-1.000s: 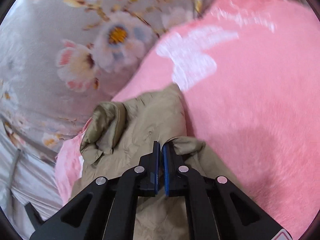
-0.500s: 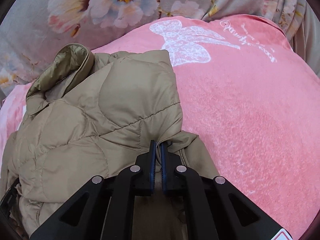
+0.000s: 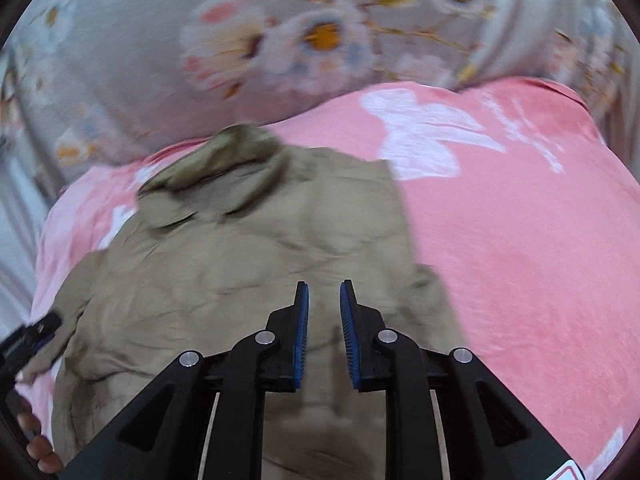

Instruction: Fold large clothes

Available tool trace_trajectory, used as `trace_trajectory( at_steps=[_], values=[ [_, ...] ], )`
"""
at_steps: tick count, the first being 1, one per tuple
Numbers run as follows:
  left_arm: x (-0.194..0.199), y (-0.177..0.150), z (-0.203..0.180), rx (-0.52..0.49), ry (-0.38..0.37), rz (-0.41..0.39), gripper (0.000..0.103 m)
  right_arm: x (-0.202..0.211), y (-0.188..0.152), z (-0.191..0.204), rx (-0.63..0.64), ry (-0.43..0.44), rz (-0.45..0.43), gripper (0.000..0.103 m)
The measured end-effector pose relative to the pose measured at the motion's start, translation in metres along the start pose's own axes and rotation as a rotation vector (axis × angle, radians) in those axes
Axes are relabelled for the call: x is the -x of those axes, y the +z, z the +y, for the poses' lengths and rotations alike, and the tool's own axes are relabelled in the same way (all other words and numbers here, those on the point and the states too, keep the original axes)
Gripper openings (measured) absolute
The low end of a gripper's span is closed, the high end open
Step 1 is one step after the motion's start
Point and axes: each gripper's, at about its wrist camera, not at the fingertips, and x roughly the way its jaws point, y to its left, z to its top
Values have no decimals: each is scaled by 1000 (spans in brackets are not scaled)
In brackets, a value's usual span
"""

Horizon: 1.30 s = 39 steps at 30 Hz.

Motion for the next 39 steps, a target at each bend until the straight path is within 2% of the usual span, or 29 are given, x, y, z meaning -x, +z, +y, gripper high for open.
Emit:
trace_trajectory(
  at_steps=[2,5,11,16,18,20,23,25,26,27,29,32,35,37,39],
  values=[
    [-20,-11,-14,-37,20,48,49,-21,-11,20,47,6,59,18],
    [-48,-29,-14,-32,50,112,49,-41,-30,26,59,-22,108,18],
    [-63,-43,-19,-83,91,53,50,-53,-36,25,65,-25,102,17],
    [-66,-46,-17,-82,80,33,50,-56,-40,32,100,-63,68,17],
    [-64,-47,-16,-74,68,22,50,-56,-41,32,98,-63,61,17],
    [-55,-46,-3,-21,6,9,50,-55,-41,29,85,-45,55,17],
    [-19,-41,47,157,-136,2,51,-40,-43,16,35,-1,39,24],
    [6,-36,87,246,-143,-27,66,-21,-49,12,27,-30,18,35],
    [23,-32,121,296,-95,-57,81,-10,-54,11,24,-32,5,44],
    [32,-30,143,325,-51,-73,84,4,-61,10,26,-21,-6,49],
    [43,-31,209,413,71,-85,84,26,-76,9,41,-9,-13,53],
    [43,-39,298,564,176,-36,84,57,-105,8,60,-12,-12,58],
    [47,-50,369,743,210,-48,84,73,-130,6,65,-27,0,60],
    [49,-51,393,788,199,-78,84,77,-140,3,49,-28,18,60],
    [46,-45,404,778,228,-80,83,78,-148,0,24,-26,47,60]
  ],
)
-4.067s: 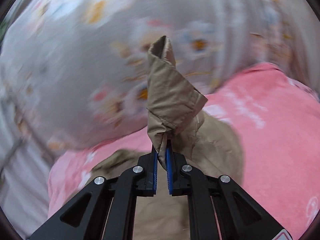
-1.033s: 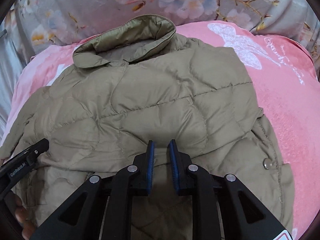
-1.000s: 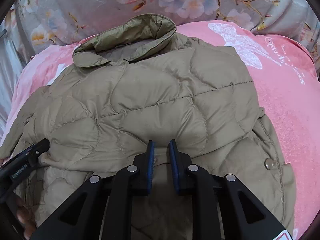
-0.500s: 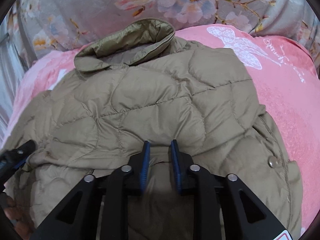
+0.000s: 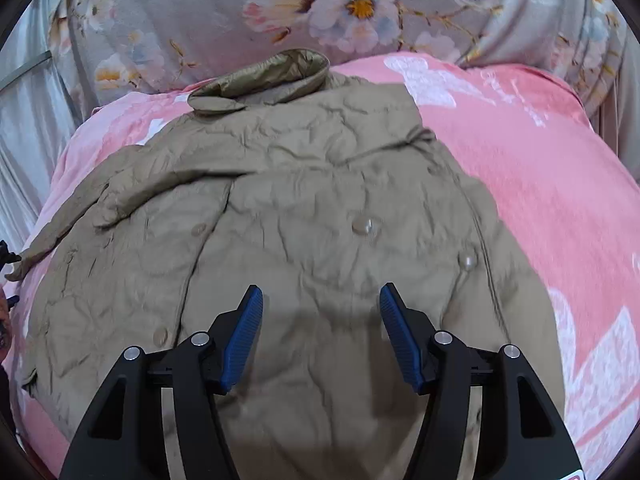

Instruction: Fold large clothes

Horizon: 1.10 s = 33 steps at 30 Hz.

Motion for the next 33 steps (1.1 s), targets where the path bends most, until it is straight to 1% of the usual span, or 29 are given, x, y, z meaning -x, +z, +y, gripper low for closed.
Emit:
trace_trajectory(
  at_steps=[1,2,3,4,5,6,7,8,10,11,14,17,19,23,24,26,29,30,32,33],
  values=[
    [-2,4,-1,-15,16,-9,83,0,-2,-1,-5,-3,9,60],
    [-5,7,-3,-27,31,-17,80,0,-3,-1,-10,-8,14,60],
    [-8,9,-5,-33,36,-19,73,2,-4,-1,-13,-10,14,60],
    [-10,11,-7,-36,37,-14,68,4,-5,0,-12,-11,9,60],
    [-12,14,-11,-45,32,-7,54,7,-5,2,-7,-16,3,60],
    [-13,16,-13,-56,32,-4,43,9,-5,3,0,-22,-3,60],
    [-13,17,-18,-83,60,-11,40,11,-4,4,8,-28,-10,60],
    [-9,17,-25,-115,85,-36,33,13,-4,5,15,-33,-16,60],
    [2,16,-36,-166,101,-77,22,17,-4,8,32,-46,-27,60],
    [10,17,-43,-187,91,-92,11,19,-5,9,36,-44,-29,60],
    [40,14,-67,-228,6,-122,6,22,-5,14,45,-31,-32,60],
    [83,3,-117,-331,-96,-176,5,27,-7,20,71,-26,-41,60],
    [106,-10,-150,-398,-176,-180,5,29,-9,22,81,-27,-49,60],
    [140,-51,-224,-546,-321,-154,5,36,-10,14,66,-23,-60,60],
    [146,-67,-245,-584,-374,-133,5,38,-10,11,57,-24,-63,60],
    [152,-104,-288,-665,-453,-83,5,41,-11,2,37,-30,-68,60],
    [153,-162,-335,-771,-497,-47,5,47,-11,-17,5,-46,-73,60],
    [152,-179,-344,-793,-507,-29,5,48,-12,-25,-8,-50,-74,60],
    [145,-217,-363,-839,-526,24,5,51,-13,-37,-27,-60,-76,60],
    [137,-244,-374,-873,-529,60,5,51,-13,-44,-37,-66,-76,60]
  ],
)
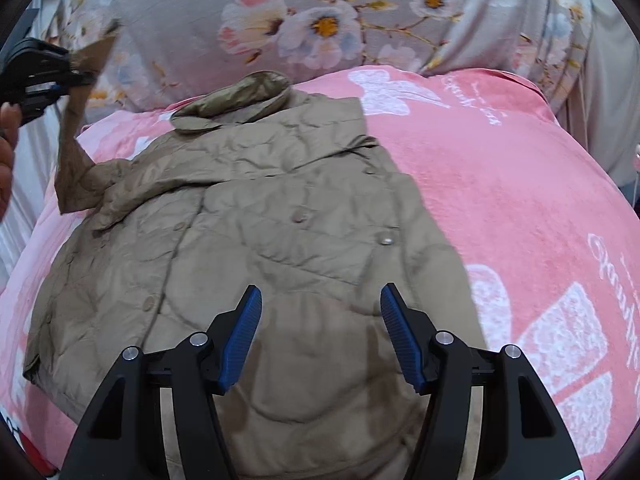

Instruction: Fold large clothes

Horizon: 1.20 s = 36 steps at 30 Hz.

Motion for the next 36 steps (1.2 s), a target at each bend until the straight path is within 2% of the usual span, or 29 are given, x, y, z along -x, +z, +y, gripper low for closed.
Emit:
trace_trajectory(
  at_steps=[6,8,10,13,16,17,18,19,20,21,23,25,28,32,36],
  values=[
    [-80,-64,-61,-36,-42,193,5,-5,0,-32,-51,-19,15,61],
    [-103,-81,-69,-26,-54,257,5,-8,0,-38,-60,-18,23,61],
    [-115,-94,-74,-10,-58,283,7,-11,1,-39,-62,-16,29,61],
    [-111,-108,-72,18,-84,286,10,-15,4,-39,-70,3,37,61],
    [-88,-106,-59,72,-187,276,11,-17,19,-35,-77,40,29,61],
    [-79,-103,-51,96,-226,261,13,-18,26,-33,-86,65,24,67],
    [-65,-97,-38,135,-274,240,30,-20,31,-32,-96,89,22,71],
    [-59,-92,-32,159,-293,228,42,-23,39,-30,-113,120,23,71],
    [-50,-89,-22,194,-321,201,64,-28,48,-26,-136,156,30,71],
    [-38,-84,-8,232,-324,161,78,-31,55,-23,-152,181,34,71],
    [-19,-78,10,239,-290,100,85,-35,66,-16,-175,229,32,71],
    [-11,-75,19,216,-281,97,85,-38,75,-7,-192,261,24,72],
    [1,-72,49,248,-204,56,85,-46,82,8,-191,282,25,72],
    [-17,-71,108,384,-113,93,84,-65,80,16,-224,307,79,73],
    [-36,-72,157,529,-113,112,83,-91,76,30,-253,342,144,73]
  ],
)
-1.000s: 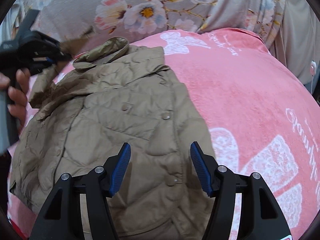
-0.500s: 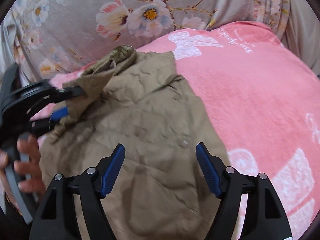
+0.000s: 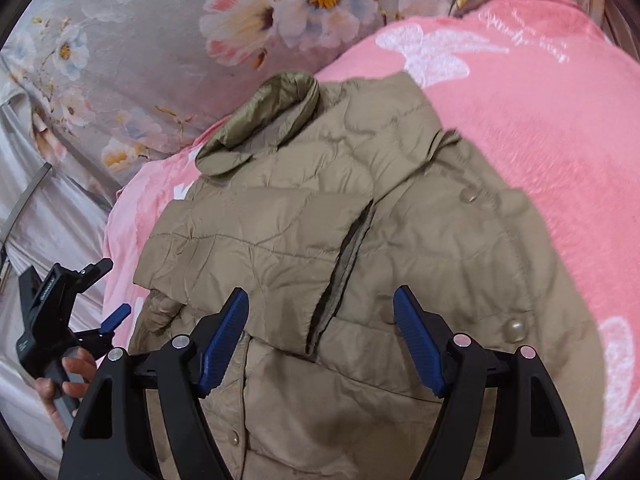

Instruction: Fold large clothes

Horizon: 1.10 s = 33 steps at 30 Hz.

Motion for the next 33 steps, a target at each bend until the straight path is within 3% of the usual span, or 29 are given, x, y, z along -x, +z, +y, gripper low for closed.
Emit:
trace_trajectory(
  at_steps=[2,4,5,6,8,11,17,20,22,29,31,32,33],
  values=[
    [-6,10,16,58,-1,1,82,-13,0,6,7,2,18,73],
    [-18,21,33,124,-13,13,80,-24,1,12,23,5,33,66],
    [-21,23,39,145,-20,17,78,-29,2,14,31,-1,37,52],
    [-27,27,45,176,-27,25,76,-32,6,18,49,-21,40,29],
    [-35,35,53,217,-31,25,72,-32,15,21,65,-32,29,5],
    [-40,44,56,229,-15,11,64,-9,44,30,94,-17,-44,3],
    [-51,57,48,198,113,-2,46,42,103,49,176,-16,-201,2],
    [-48,49,41,189,93,18,44,36,111,48,221,-71,-193,2],
    [-38,41,33,176,70,2,45,31,113,45,218,-63,-173,2],
    [-61,44,36,201,121,30,44,47,125,59,256,-24,-205,2],
    [-63,47,35,184,159,13,32,51,126,54,243,-11,-207,2],
    [-62,49,33,167,187,4,12,50,125,52,241,-15,-205,2],
    [-61,50,30,143,216,-2,4,47,121,47,244,-36,-198,2]
  ],
)
